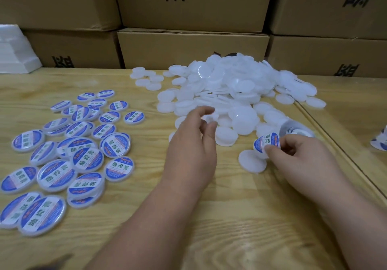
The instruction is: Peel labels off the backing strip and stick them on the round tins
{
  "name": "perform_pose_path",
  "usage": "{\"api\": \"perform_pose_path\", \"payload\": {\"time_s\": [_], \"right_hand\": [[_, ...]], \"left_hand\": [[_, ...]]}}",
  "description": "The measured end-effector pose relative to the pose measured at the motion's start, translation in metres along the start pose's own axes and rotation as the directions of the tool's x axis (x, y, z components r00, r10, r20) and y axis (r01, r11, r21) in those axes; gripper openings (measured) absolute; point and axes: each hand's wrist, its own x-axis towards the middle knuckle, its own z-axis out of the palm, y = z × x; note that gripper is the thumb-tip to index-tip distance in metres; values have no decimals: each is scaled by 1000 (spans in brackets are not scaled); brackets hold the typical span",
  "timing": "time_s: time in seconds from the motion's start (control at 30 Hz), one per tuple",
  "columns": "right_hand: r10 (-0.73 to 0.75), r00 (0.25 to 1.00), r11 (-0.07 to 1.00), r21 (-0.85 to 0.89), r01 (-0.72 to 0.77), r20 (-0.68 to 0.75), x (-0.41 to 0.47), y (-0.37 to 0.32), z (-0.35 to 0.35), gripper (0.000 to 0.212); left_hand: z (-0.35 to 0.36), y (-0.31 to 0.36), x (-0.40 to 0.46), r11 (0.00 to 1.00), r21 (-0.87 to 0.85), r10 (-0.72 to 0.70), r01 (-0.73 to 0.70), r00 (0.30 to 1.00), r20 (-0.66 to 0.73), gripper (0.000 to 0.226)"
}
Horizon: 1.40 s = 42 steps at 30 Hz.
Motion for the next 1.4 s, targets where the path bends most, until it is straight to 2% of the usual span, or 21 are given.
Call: {"api": "perform_pose_path", "payload": {"time_s": [0.1, 0.17, 0.2, 0.23, 0.3, 0.33, 0.37, 0.4, 0.43, 0.47, 0.5, 0.57, 0.6, 0.63, 0.67, 0.8, 0.9, 1.03, 1.17, 1.4], "right_hand": [[-27, 1000, 998, 49, 28, -7, 0, 1, 2, 23], [-48, 999, 993, 112, 49, -8, 1, 1, 3, 13], [-58, 998, 986, 155, 58, -4, 1, 1, 4, 10], [-66, 998, 979, 193, 64, 4, 2, 1, 5, 8], [-77, 997, 972, 224, 68, 32, 2, 2, 6, 6], [-86, 995, 972, 224, 74, 47, 2, 3, 7, 6], [-98, 993, 972, 220, 83, 60, 2, 3, 7, 7], [-110, 991, 973, 211, 92, 74, 2, 3, 8, 8], [-119, 989, 974, 203, 99, 90, 2, 3, 8, 10], [-127, 986, 974, 201, 104, 106, 1, 3, 8, 11], [-136, 983, 972, 210, 108, 123, 1, 3, 9, 12], [-164, 974, 965, 231, 127, 153, 0, 4, 9, 16], [-184, 969, 961, 238, 143, 162, 0, 4, 9, 19], [-205, 964, 957, 242, 161, 169, -1, 3, 9, 22], [-223, 959, 953, 245, 177, 175, -1, 2, 9, 24], [-270, 944, 940, 262, 217, 190, -2, 0, 7, 28], [-300, 935, 925, 296, 236, 190, -4, -3, 8, 26], [-308, 929, 928, 281, 245, 207, -4, -4, 8, 21], [-298, 936, 901, 379, 212, 186, -8, -8, 9, 21], [-128, 991, 870, 484, 97, 33, -7, -13, 16, 26]], "left_hand": [[1, 7, 1, 956, -268, -151, 121, 984, -94, 19], [5, 10, 2, 838, -473, -331, 274, 943, -41, 20], [7, 11, 3, 712, -598, -432, 368, 901, 41, 19], [9, 12, 4, 530, -719, -510, 449, 846, 152, 17], [11, 9, 8, 127, -846, -563, 517, 740, 368, 17], [11, 8, 9, -11, -855, -553, 519, 709, 438, 23], [10, 7, 9, -86, -849, -534, 521, 696, 481, 29], [10, 8, 8, -105, -847, -507, 521, 705, 497, 34], [11, 9, 8, -75, -851, -469, 520, 734, 491, 35], [14, 10, 7, -5, -855, -434, 519, 769, 469, 34], [17, 10, 6, 107, -852, -400, 512, 807, 434, 34], [25, 8, 2, 435, -771, -345, 466, 877, 335, 32], [29, 6, 0, 610, -672, -322, 420, 906, 274, 29], [33, 3, -2, 749, -554, -292, 365, 931, 219, 29], [37, 0, -5, 830, -453, -261, 324, 945, 198, 29], [39, -3, -9, 916, -362, -99, 173, 972, 214, 43], [37, -4, -7, 974, -225, 59, -12, 977, 204, 35], [40, -11, -6, 993, -116, 14, 21, 955, 295, 30], [41, -12, -5, 992, -129, 24, 2, 980, 199, 25], [40, -8, -7, 995, -89, 51, -34, 980, 195, 24]]}}
